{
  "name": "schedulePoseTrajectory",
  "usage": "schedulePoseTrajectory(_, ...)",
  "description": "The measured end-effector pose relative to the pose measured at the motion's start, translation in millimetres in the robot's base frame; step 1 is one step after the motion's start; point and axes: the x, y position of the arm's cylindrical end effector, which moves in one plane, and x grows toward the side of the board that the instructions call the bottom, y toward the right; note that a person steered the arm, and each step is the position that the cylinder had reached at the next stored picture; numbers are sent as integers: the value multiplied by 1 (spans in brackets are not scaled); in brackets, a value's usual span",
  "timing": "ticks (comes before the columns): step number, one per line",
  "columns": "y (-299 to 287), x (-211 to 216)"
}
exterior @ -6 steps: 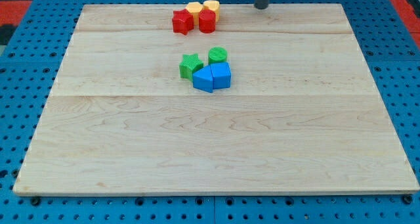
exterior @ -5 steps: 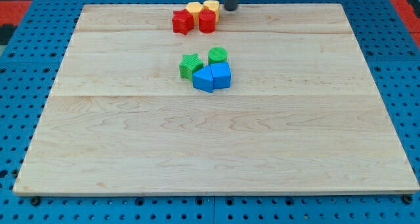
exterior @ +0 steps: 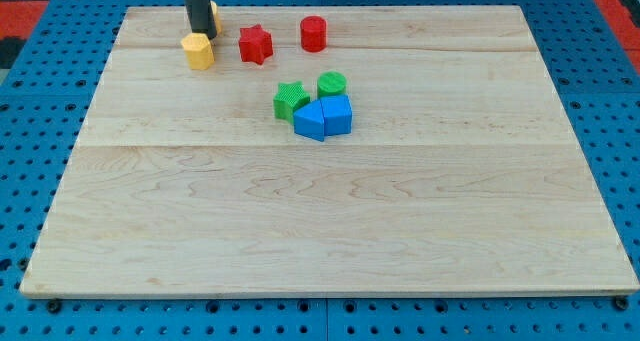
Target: Slide the yellow hexagon towards the center left
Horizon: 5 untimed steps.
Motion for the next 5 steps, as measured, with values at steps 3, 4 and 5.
schedulePoseTrajectory(3, -16, 88)
schedulePoseTrajectory(4, -10, 123)
schedulePoseTrajectory(5, -19, 143)
